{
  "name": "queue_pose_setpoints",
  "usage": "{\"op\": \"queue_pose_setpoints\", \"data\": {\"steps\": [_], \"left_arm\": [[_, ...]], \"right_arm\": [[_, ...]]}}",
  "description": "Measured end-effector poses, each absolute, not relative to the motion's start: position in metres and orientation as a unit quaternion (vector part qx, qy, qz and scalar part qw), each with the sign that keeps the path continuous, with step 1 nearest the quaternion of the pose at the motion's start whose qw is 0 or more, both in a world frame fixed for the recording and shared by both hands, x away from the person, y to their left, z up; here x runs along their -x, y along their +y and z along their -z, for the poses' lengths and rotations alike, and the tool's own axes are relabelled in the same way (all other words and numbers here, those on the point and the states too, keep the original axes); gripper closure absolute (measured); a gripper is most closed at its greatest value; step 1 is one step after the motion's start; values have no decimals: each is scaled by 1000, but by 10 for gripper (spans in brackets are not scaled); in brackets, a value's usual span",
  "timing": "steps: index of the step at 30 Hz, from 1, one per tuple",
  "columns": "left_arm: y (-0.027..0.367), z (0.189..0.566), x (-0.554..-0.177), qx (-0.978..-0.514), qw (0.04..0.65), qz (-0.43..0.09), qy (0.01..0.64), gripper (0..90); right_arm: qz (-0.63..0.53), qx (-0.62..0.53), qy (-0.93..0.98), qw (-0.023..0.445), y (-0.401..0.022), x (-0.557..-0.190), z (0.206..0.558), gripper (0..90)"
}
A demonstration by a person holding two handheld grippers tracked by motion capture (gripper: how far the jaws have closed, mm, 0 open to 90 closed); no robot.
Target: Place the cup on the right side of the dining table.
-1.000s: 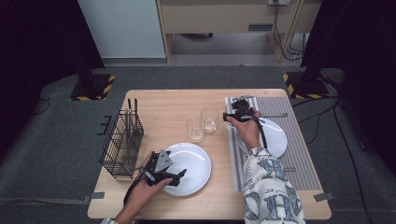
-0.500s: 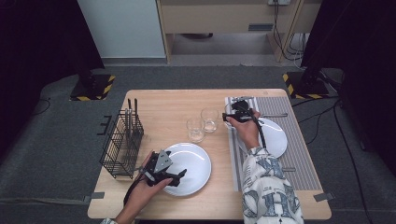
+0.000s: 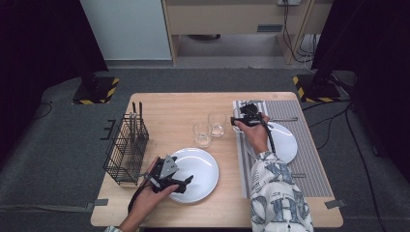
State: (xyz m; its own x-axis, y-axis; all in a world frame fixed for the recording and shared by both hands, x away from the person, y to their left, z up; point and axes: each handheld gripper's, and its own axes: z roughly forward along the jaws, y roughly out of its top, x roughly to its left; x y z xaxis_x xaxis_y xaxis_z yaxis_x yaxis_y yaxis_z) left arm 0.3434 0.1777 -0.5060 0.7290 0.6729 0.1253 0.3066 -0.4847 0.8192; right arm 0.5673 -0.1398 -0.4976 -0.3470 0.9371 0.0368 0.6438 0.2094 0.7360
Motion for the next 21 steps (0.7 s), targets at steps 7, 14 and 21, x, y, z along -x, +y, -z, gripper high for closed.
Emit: {"op": "queue_pose_setpoints", "data": {"steps": [7,14,21], "left_arm": [[176,506,-343,-835,413,-220,290,72],[176,507,-343,-835,413,-219,290,72],[176,507,-343,-837,411,-220,288,72]], "right_arm": [[-338,-532,746,215,-141,-568,498,196],[-338,-539,741,214,-147,-570,498,196],[-340,-541,739,211,-149,-569,499,195]]}}
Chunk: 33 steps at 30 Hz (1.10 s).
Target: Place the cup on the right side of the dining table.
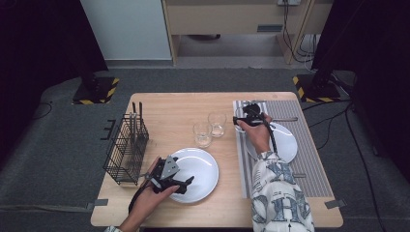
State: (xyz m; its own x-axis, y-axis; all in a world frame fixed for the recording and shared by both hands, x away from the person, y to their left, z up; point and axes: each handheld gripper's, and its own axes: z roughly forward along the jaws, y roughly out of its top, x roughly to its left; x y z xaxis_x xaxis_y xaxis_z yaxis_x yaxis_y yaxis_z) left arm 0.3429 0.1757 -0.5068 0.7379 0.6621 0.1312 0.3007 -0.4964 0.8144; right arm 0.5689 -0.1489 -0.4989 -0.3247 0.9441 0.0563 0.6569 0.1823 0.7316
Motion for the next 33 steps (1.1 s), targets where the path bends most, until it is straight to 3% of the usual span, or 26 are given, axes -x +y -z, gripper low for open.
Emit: {"op": "queue_pose_setpoints", "data": {"steps": [13,19,33], "left_arm": [[175,507,-343,-837,410,-219,287,72],[176,507,-343,-836,410,-221,289,72],[176,508,-343,-834,412,-222,291,70]], "right_arm": [[-337,-531,747,215,-148,-566,500,188],[-345,-530,745,212,-147,-565,497,75],[-350,-540,740,196,-150,-563,495,71]]}}
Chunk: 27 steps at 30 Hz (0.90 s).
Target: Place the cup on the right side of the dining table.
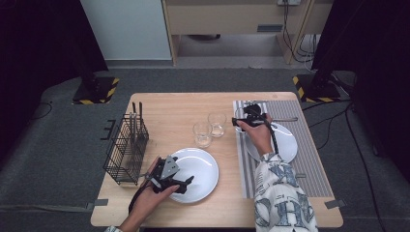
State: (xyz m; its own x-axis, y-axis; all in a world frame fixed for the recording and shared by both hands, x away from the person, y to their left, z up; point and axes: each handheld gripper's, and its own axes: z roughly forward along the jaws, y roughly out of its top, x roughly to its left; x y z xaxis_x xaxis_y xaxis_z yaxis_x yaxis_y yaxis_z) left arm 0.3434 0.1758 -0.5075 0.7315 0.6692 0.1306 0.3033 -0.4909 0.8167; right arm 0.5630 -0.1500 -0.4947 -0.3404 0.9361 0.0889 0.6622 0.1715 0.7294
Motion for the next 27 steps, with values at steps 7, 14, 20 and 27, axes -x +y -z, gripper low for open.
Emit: {"op": "queue_pose_setpoints", "data": {"steps": [7,14,20,27], "left_arm": [[176,507,-343,-834,413,-222,291,69],[176,507,-344,-834,411,-226,290,65],[177,507,-344,-834,412,-225,292,60],[178,507,-345,-832,412,-226,294,60]], "right_arm": [[-351,-542,738,196,-151,-561,494,66],[-348,-544,739,194,-153,-557,497,59],[-346,-544,738,197,-157,-551,503,57],[-345,-548,736,197,-159,-546,501,40]]}}
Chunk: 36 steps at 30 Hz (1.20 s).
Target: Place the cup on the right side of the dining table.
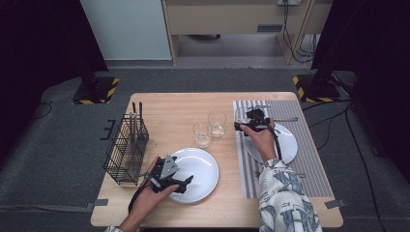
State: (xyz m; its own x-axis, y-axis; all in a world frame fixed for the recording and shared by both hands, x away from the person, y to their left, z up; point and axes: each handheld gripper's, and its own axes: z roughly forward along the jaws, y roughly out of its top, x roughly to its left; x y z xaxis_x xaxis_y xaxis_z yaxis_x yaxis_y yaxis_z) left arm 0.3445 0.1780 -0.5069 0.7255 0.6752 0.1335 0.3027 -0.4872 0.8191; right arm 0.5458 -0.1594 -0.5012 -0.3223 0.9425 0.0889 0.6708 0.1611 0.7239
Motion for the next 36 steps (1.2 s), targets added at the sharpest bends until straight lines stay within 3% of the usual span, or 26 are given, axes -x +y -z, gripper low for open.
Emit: {"op": "queue_pose_setpoints", "data": {"steps": [36], "left_arm": [[178,508,-346,-832,411,-224,297,43]], "right_arm": [[-355,-549,734,183,-175,-521,494,47]]}}
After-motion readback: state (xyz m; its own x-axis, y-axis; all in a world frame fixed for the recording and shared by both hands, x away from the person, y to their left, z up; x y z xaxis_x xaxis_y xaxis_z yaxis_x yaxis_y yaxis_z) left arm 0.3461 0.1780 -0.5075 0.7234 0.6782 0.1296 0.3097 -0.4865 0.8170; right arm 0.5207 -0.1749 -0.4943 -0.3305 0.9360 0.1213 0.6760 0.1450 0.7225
